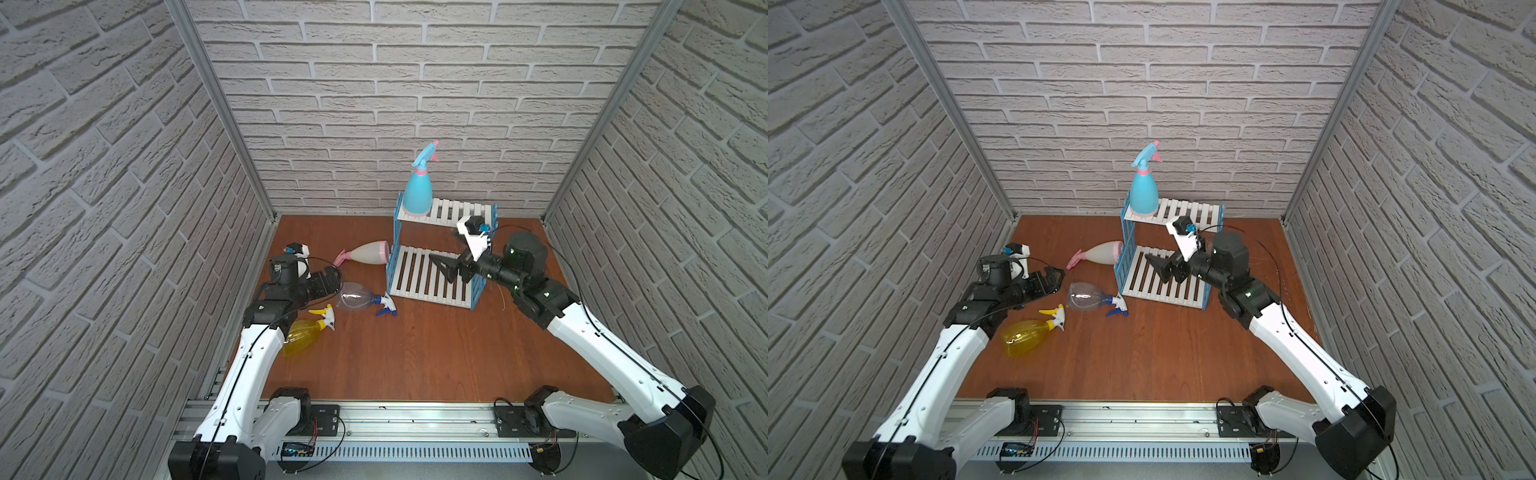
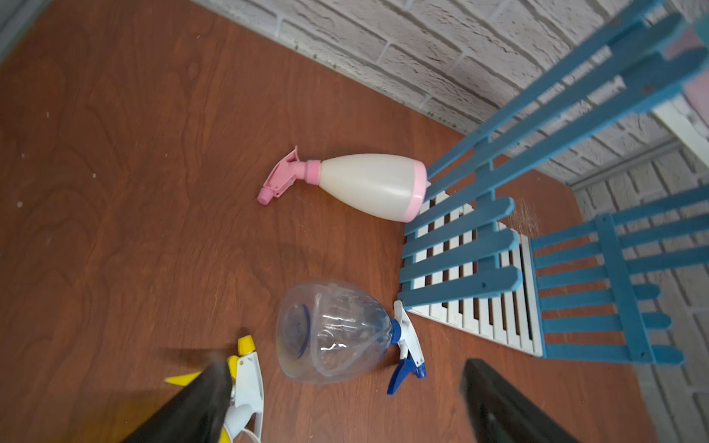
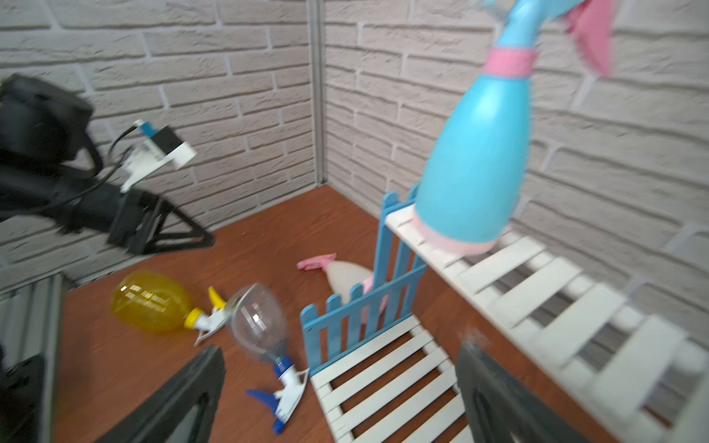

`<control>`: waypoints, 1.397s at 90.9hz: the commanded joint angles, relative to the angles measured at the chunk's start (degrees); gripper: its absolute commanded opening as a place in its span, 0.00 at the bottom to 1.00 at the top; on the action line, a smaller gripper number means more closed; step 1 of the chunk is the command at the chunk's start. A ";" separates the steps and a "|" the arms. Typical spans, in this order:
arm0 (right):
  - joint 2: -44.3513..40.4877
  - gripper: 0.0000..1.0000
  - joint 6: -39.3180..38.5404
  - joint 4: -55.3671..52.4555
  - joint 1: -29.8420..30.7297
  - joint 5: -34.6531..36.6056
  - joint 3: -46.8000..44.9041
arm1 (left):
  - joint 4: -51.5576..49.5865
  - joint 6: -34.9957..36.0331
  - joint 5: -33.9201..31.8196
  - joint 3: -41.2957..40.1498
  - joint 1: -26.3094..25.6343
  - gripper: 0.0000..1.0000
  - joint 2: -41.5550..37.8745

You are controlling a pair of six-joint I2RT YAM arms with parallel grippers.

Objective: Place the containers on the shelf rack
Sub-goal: 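Pick up a container from the center of the board.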

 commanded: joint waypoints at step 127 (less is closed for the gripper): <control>47.42 0.33 9.98 32.22 16.49 19.53 -9.61 | 16.99 -9.14 5.42 -7.19 1.65 0.98 12.48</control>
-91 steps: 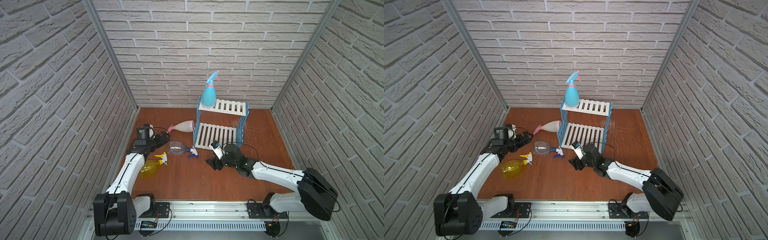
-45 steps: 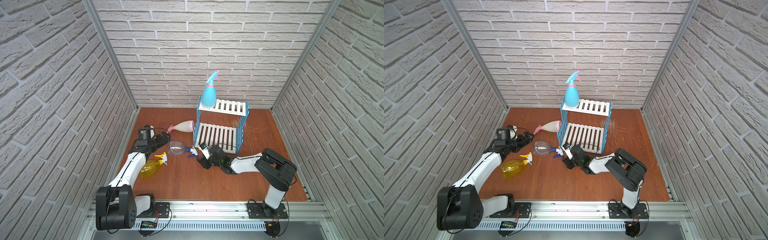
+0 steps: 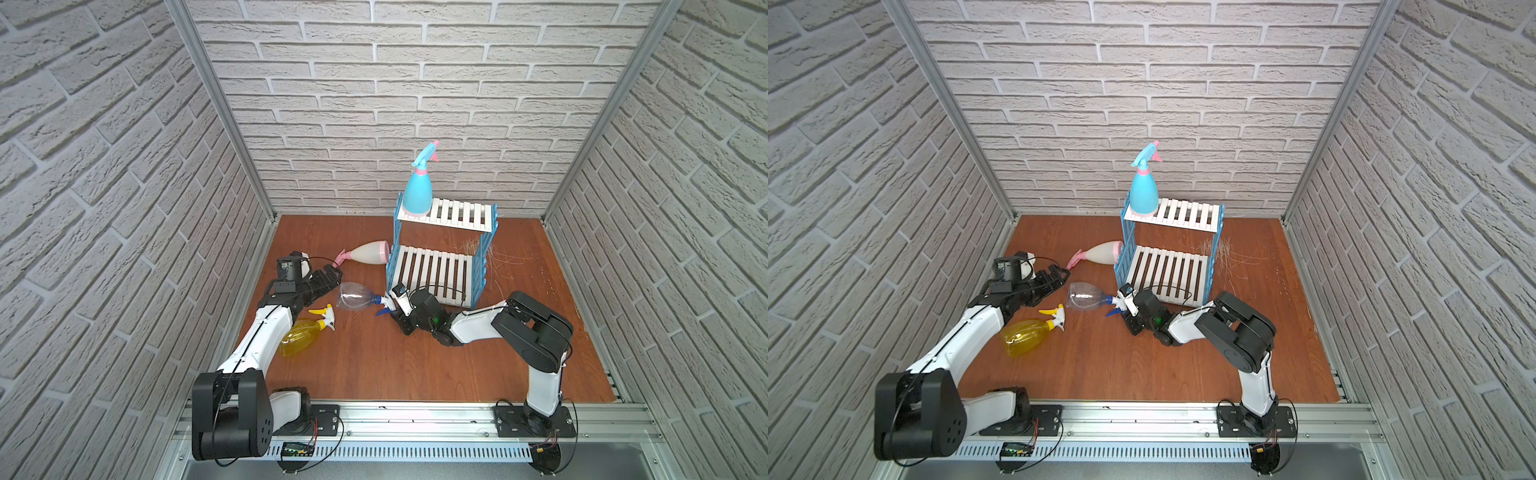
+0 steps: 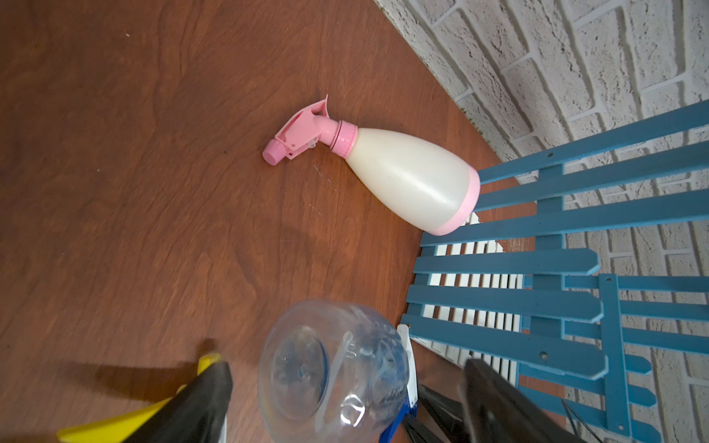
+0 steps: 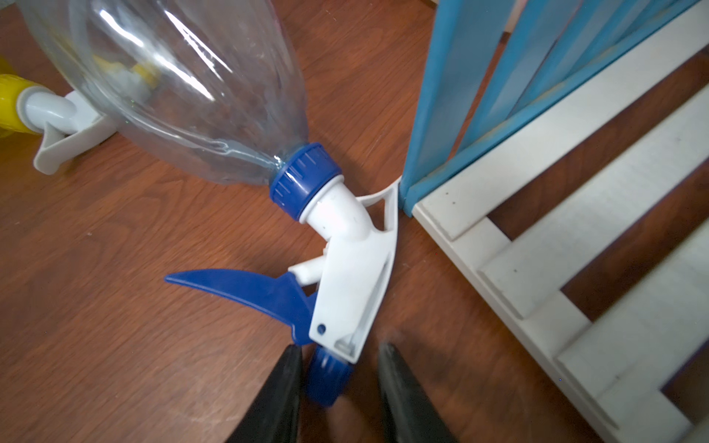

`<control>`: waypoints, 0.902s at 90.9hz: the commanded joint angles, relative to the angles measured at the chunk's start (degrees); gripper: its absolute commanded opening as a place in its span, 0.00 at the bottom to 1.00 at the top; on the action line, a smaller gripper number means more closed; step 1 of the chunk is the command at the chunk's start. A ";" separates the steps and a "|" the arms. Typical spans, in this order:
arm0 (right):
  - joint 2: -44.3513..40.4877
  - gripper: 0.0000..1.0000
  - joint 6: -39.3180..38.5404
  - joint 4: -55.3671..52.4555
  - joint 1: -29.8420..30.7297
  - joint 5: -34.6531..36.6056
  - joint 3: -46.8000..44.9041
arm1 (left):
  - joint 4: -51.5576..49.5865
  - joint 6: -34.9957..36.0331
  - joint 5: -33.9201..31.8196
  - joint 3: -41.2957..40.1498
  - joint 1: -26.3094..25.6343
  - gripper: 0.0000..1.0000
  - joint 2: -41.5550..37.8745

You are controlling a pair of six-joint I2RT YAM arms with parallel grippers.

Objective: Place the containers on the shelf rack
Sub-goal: 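Pick up a container from the center of the board.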

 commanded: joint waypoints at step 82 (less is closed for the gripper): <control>-22.36 0.15 -12.06 -10.13 3.24 8.00 -10.06 | -24.80 20.85 0.27 10.50 -17.07 0.98 0.85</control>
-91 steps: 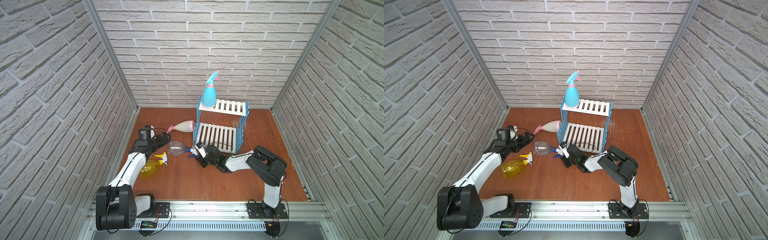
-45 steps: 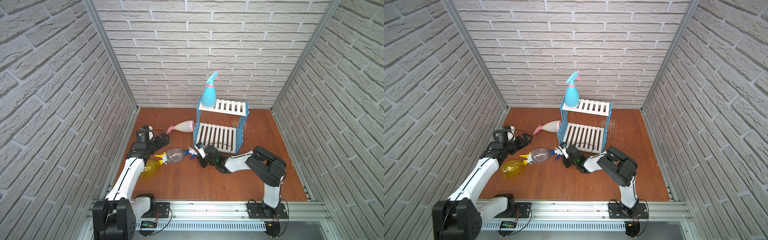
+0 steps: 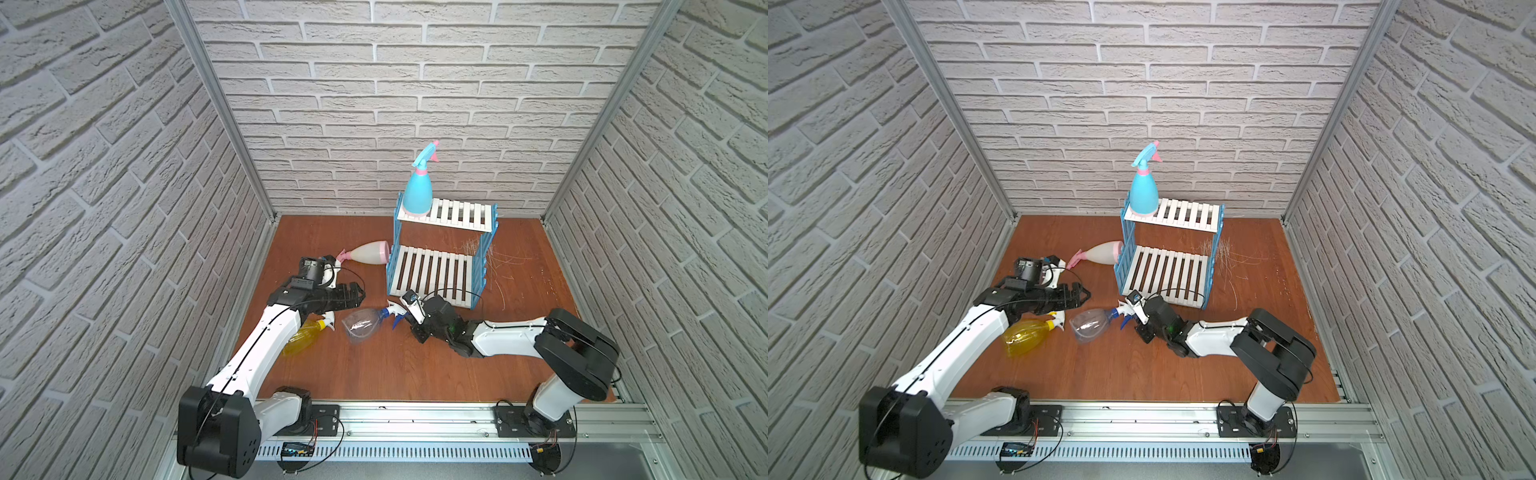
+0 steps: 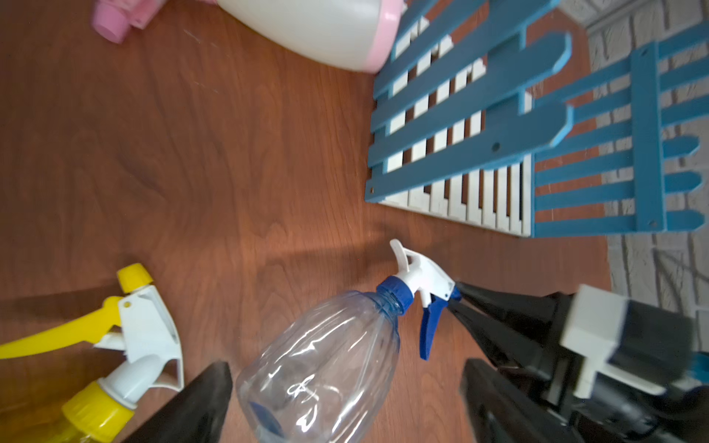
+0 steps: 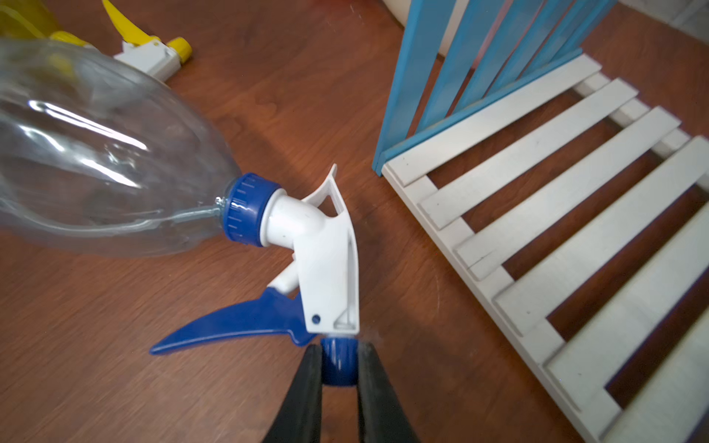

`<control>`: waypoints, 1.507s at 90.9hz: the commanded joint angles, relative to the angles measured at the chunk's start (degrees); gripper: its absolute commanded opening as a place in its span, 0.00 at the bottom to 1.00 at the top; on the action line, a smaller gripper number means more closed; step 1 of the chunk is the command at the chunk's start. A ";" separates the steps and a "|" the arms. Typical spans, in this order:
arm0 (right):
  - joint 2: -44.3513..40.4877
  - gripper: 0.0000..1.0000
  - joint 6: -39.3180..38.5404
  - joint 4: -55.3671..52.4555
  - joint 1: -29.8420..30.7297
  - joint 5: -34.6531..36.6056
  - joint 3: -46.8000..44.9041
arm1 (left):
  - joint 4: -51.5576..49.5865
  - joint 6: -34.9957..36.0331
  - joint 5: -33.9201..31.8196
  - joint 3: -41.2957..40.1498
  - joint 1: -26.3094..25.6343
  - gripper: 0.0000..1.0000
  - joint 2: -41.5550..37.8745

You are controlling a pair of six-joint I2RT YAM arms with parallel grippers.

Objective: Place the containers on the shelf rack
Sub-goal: 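Pick up a container from the center of the board.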

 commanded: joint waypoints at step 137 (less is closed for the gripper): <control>-18.00 0.38 -3.12 -4.97 -2.01 5.24 -4.36 | -6.29 17.32 -12.26 2.40 -21.87 0.70 13.26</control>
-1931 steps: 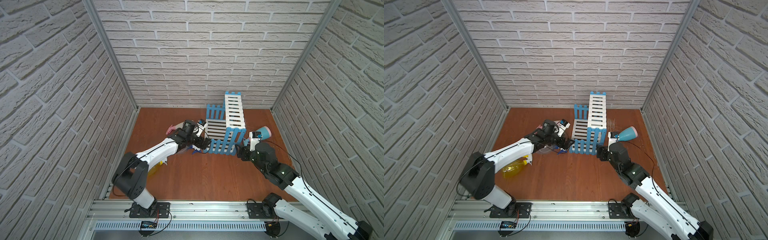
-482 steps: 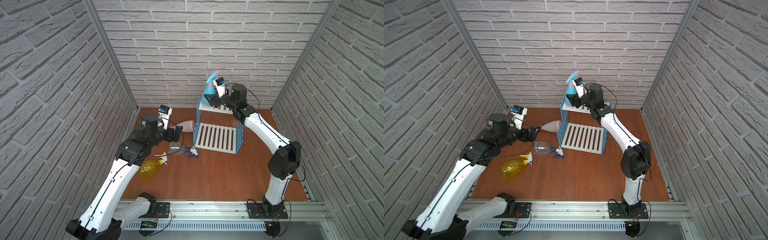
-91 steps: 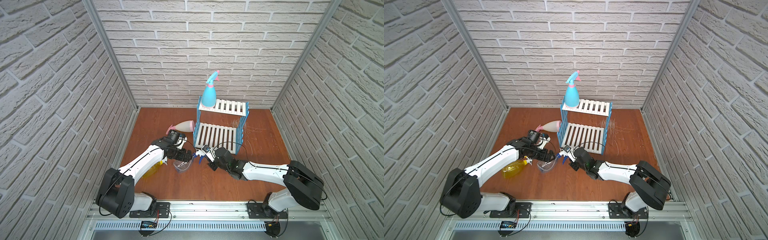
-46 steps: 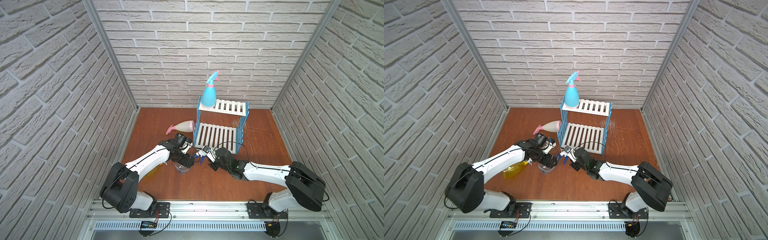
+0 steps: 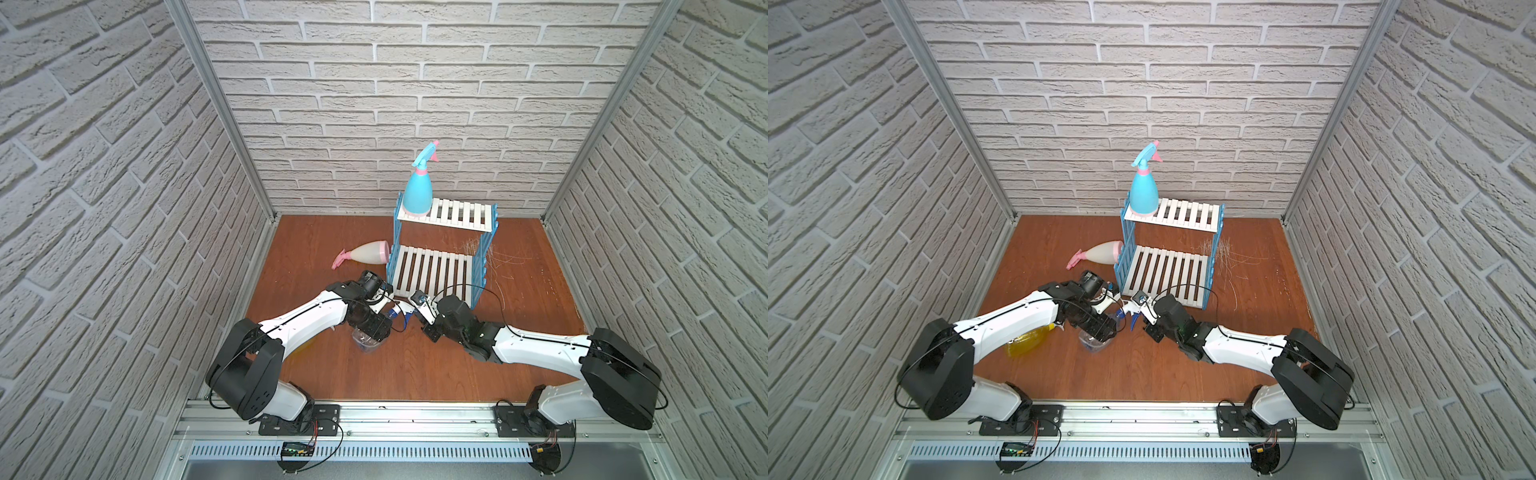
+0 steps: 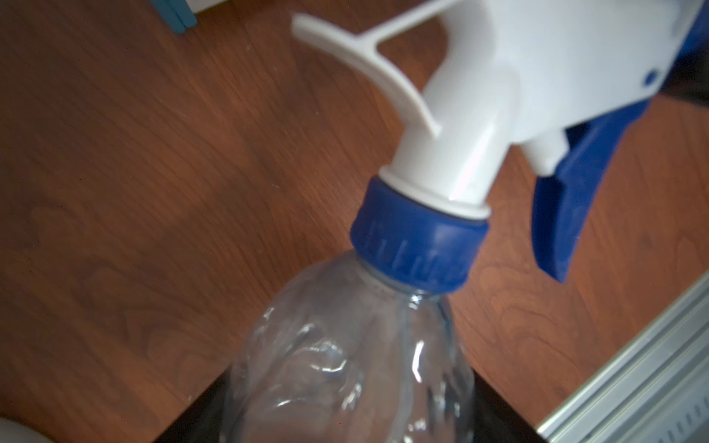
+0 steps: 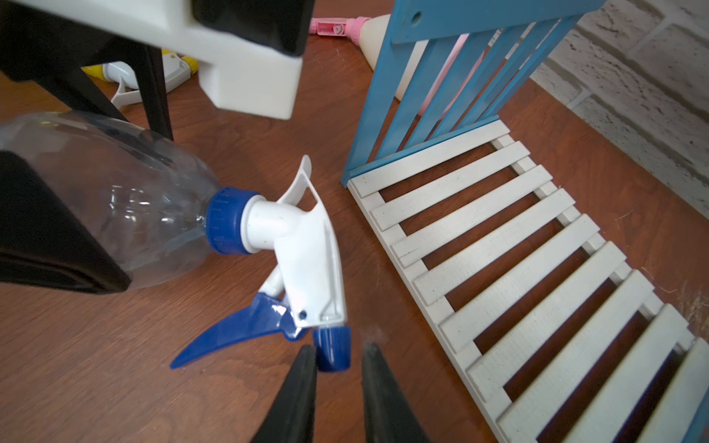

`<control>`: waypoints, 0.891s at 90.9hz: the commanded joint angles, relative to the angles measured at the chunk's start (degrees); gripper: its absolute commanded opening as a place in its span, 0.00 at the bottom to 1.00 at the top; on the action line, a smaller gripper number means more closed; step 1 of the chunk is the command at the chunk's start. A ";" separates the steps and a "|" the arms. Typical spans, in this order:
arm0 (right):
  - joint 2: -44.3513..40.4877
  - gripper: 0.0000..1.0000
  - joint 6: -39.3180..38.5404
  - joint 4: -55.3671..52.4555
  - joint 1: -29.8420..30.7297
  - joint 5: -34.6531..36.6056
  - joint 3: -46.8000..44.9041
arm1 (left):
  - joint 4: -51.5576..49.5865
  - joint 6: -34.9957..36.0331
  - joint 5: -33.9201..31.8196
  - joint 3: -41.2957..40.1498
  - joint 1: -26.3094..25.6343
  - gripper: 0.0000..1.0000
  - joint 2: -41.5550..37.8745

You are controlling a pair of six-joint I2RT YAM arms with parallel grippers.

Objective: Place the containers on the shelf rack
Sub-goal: 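Pick up a container from the center of the board.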

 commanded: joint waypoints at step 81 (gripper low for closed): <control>-11.96 0.76 34.86 13.29 -4.01 -28.66 3.89 | 22.27 -13.33 -7.36 -8.44 -7.49 0.69 -27.51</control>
